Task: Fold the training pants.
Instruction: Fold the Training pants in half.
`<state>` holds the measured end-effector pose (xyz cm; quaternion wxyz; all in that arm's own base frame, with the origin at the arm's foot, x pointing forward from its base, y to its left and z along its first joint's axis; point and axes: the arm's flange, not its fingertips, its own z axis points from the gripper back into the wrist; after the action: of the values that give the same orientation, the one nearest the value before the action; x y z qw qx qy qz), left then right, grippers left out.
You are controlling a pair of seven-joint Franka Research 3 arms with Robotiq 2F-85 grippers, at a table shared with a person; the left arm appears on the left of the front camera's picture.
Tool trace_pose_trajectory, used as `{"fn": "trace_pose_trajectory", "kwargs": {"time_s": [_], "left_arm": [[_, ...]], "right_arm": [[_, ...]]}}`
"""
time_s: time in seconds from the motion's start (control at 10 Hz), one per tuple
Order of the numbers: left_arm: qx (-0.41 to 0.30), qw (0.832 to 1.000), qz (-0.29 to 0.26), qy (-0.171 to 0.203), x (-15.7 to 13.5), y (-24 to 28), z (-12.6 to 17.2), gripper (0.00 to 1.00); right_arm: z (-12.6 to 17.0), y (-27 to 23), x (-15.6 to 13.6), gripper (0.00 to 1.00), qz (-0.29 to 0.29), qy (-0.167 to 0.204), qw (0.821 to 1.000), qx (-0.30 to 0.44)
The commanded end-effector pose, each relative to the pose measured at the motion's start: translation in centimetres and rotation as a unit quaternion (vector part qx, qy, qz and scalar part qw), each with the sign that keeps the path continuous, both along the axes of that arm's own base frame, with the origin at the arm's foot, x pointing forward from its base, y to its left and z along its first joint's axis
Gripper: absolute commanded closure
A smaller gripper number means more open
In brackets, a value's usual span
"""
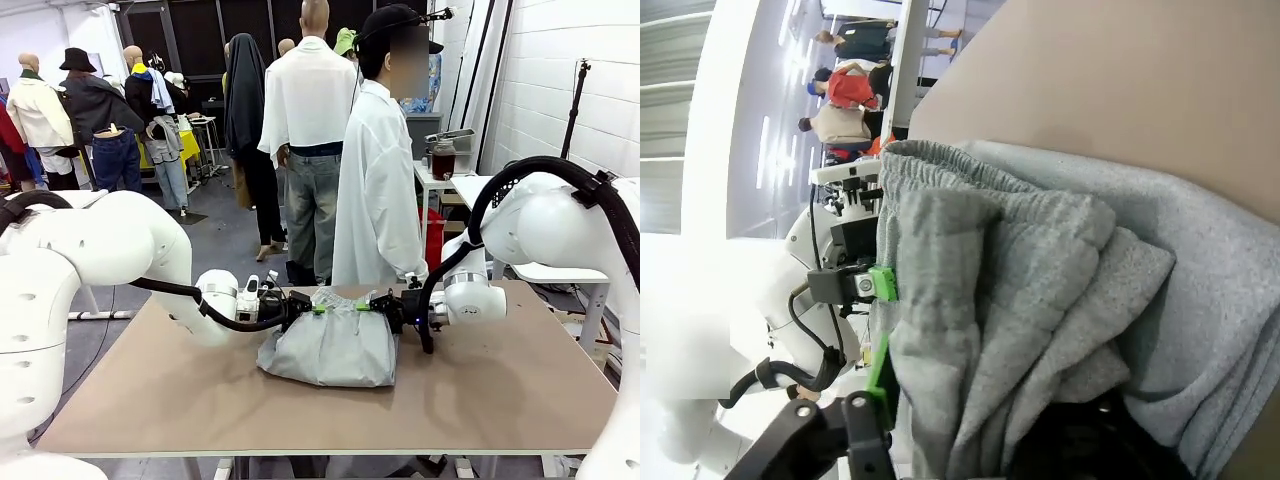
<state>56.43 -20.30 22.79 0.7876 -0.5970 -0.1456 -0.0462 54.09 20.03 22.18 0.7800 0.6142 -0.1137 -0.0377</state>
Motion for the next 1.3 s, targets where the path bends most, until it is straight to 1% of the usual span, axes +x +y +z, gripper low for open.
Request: {"fn": "trace_pose_trajectory", "kwargs": {"time_s": [0.0, 0.3, 0.4, 0.6, 0.7, 0.8, 1.0, 1.2], "left_arm": [[0.001, 1.000, 0.022, 0.012, -0.6, 0.2, 0.5, 0.00], [0.014, 0.999, 0.026, 0.015, -1.0, 0.6, 1.1, 0.00], [0.021, 0.999, 0.029, 0.014, -1.4, 0.9, 1.4, 0.00], [0.034, 0.998, 0.046, 0.014, -2.5, 2.3, 2.2, 0.00], [0.038, 0.998, 0.057, 0.011, -3.2, 3.2, 2.6, 0.00], [0.034, 0.997, 0.070, 0.005, -4.0, 4.0, 3.1, 0.00], [0.023, 0.994, 0.099, -0.033, -5.6, 6.1, 4.9, 0.00], [0.014, 0.991, 0.118, -0.058, -6.8, 7.3, 6.7, 0.00]], "right_arm": [[0.5, -0.5, -0.3, 0.00, -0.002, 0.023, 0.999, -0.035], [2.4, -1.7, -0.5, 0.00, -0.011, 0.054, 0.991, -0.121], [3.2, -2.2, -0.7, 0.00, -0.016, 0.067, 0.984, -0.164], [5.6, -3.8, -1.4, 0.00, -0.039, 0.074, 0.967, -0.240], [7.0, -4.7, -1.8, 0.00, -0.055, 0.068, 0.962, -0.258], [8.7, -5.5, -2.4, 0.00, -0.070, 0.054, 0.963, -0.255], [11.5, -6.5, -2.8, 0.00, -0.090, 0.011, 0.970, -0.227], [13.7, -7.5, -3.7, 0.00, -0.100, -0.010, 0.975, -0.200]]}}
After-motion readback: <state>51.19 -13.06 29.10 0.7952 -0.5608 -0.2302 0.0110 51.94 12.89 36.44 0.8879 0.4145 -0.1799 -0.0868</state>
